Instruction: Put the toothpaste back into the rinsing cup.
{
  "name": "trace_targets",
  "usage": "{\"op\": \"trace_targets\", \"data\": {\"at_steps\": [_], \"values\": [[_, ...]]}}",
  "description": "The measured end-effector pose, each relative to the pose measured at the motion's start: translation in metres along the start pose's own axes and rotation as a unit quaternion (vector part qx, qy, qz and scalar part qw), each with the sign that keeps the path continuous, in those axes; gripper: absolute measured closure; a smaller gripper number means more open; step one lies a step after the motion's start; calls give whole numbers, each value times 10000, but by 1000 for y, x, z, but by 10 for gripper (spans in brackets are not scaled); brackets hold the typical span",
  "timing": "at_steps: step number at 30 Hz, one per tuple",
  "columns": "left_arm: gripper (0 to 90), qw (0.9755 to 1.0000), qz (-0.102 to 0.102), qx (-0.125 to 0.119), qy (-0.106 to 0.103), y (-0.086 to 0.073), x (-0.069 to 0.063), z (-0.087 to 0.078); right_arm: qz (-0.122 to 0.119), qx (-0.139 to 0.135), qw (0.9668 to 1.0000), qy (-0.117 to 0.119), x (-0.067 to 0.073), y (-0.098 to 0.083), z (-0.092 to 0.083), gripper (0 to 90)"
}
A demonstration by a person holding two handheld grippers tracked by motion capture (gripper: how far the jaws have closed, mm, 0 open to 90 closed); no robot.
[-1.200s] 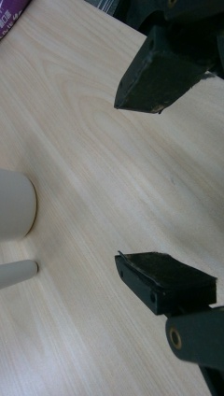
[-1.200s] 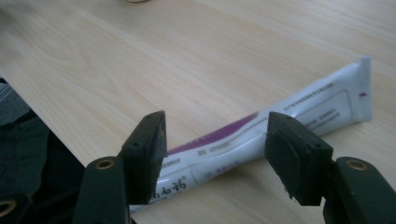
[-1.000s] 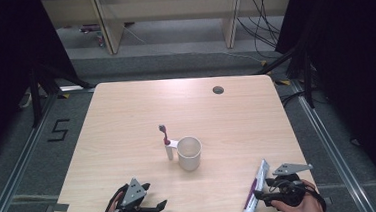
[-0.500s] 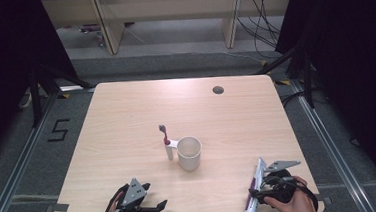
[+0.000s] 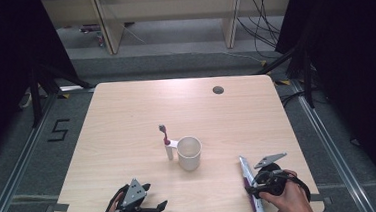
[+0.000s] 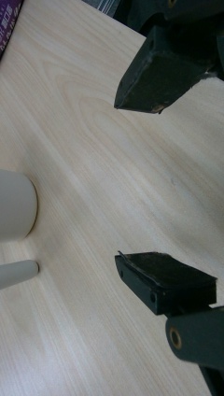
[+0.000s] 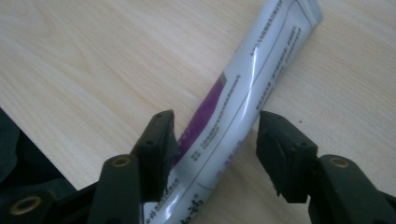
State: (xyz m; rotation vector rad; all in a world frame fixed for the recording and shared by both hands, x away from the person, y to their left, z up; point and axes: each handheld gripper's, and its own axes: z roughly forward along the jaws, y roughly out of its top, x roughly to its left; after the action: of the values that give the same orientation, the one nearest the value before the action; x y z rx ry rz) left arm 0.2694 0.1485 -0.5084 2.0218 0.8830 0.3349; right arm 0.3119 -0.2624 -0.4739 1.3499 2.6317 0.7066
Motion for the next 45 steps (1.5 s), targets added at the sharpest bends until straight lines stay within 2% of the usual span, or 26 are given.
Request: {"op": "trace_targets", "data": {"at_steps": [1, 2, 7, 8, 10, 13, 16, 17, 21, 22, 23, 24, 27, 28, 29, 31, 32, 34, 35, 36, 37, 38, 40, 42, 44, 45], "values": [[205, 9998, 127, 161, 62, 1, 2, -2, -5, 73, 10000, 60, 0, 2, -1, 503], [205, 10000, 2, 21, 4, 0, 0, 0, -104, 119, 9998, 106, -2, 5, -1, 524], [205, 9998, 105, 143, 19, 1, 1, -2, -117, 439, 9989, 151, -4, 14, -1, 539], [205, 10000, 20, 63, 3, 0, -1, -1, -253, 441, 9985, 211, -7, 15, 0, 539], [205, 9999, 99, 120, 22, 1, 1, -2, -195, 561, 9979, 240, -8, 18, 1, 539], [205, 10000, 23, 58, -1, 0, -1, -1, -157, 690, 9970, 319, -10, 21, 5, 540], [205, 10000, -9, 8, -2, 0, 0, -1, -366, 886, 9951, 255, -12, 24, 12, 586], [205, 10000, -7, 37, 10, 1, 0, -1, -222, 968, 9947, 277, -9, 24, 13, 606], [205, 10000, -1, -1, -23, 0, 0, 0, -491, 1022, 9930, 326, -11, 26, 15, 656], [205, 9998, 151, 150, 37, 1, 2, -1, -446, 1092, 9926, 292, -10, 27, 15, 661], [205, 10000, 25, 70, 0, 0, -1, 0, -556, 1093, 9918, 345, -11, 28, 15, 670], [205, 10000, 25, 70, 0, 0, -1, 0, -556, 1093, 9918, 345, -11, 28, 15, 670], [205, 10000, 13, 37, -7, 0, 0, 0, -722, 1309, 9880, 400, -10, 32, 16, 722], [205, 9998, 131, 175, 40, 1, 2, -2, -749, 1360, 9872, 369, -9, 33, 16, 727], [205, 10000, 23, 47, -4, 0, 0, 0, -752, 1405, 9866, 348, -9, 34, 17, 731], [205, 10000, 4, 30, -12, 0, 0, 0, -814, 1419, 9859, 348, -9, 35, 18, 734], [205, 9997, 158, 191, 42, 1, 2, -2, -880, 1542, 9835, 348, -8, 37, 18, 740], [205, 9997, 154, 162, 34, 1, 2, -1, -1011, 1611, 9812, 319, -10, 39, 19, 742], [205, 10000, 22, 68, -9, 0, 0, -1, -982, 1648, 9809, 315, -9, 40, 19, 742], [205, 10000, 8, 29, -12, 0, 0, 0, -958, 1687, 9805, 299, -9, 41, 20, 742], [205, 9998, 111, 151, 28, 1, 2, -1, -1105, 1727, 9783, 305, -10, 42, 21, 743], [205, 9998, 111, 151, 28, 1, 2, -1, -1105, 1727, 9783, 305, -10, 42, 21, 743], [205, 10000, 29, 64, -5, 0, 0, 0, -1132, 1861, 9756, 291, -8, 45, 23, 745], [205, 10000, 15, 47, -15, 0, 0, 0, -1113, 1913, 9748, 282, -7, 47, 23, 745], [205, 9997, 142, 175, 32, 1, 2, -1, -1162, 2032, 9720, 212, -6, 49, 24, 747], [205, 9999, 78, 89, 7, 0, 1, 0, -1243, 2108, 9694, 190, -5, 51, 24, 748]]}}
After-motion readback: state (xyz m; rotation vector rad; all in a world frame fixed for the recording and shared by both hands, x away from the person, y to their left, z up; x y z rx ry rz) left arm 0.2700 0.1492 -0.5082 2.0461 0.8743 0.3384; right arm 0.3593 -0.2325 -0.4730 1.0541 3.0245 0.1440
